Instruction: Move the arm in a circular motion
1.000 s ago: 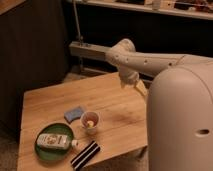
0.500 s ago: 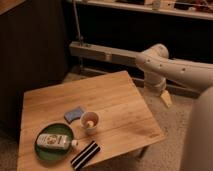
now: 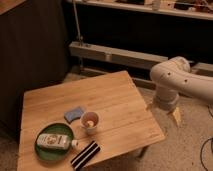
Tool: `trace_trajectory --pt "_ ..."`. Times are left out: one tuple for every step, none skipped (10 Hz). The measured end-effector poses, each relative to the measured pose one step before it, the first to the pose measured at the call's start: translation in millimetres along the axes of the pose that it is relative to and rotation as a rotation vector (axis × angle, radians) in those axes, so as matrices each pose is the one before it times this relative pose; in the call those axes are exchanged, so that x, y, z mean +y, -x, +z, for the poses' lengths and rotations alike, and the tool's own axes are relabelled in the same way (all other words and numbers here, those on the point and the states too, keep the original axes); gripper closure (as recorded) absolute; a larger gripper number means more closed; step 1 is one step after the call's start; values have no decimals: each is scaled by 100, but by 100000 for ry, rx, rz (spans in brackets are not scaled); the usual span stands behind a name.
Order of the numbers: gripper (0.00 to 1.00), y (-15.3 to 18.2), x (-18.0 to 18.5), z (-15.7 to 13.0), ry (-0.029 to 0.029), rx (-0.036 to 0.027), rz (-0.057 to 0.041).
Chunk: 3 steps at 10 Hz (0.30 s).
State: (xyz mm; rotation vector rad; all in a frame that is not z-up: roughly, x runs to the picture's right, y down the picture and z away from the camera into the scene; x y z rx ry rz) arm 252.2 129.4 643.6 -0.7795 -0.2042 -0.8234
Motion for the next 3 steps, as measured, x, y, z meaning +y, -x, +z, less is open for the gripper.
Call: trace_trajectory --pt "20 2459 -213 -908 -3575 -3167 -4450" --pt "20 2827 -1288 -998 -4300 -3003 -6191" --pt "20 2458 -1640 -761 -3568 -2824 -6273"
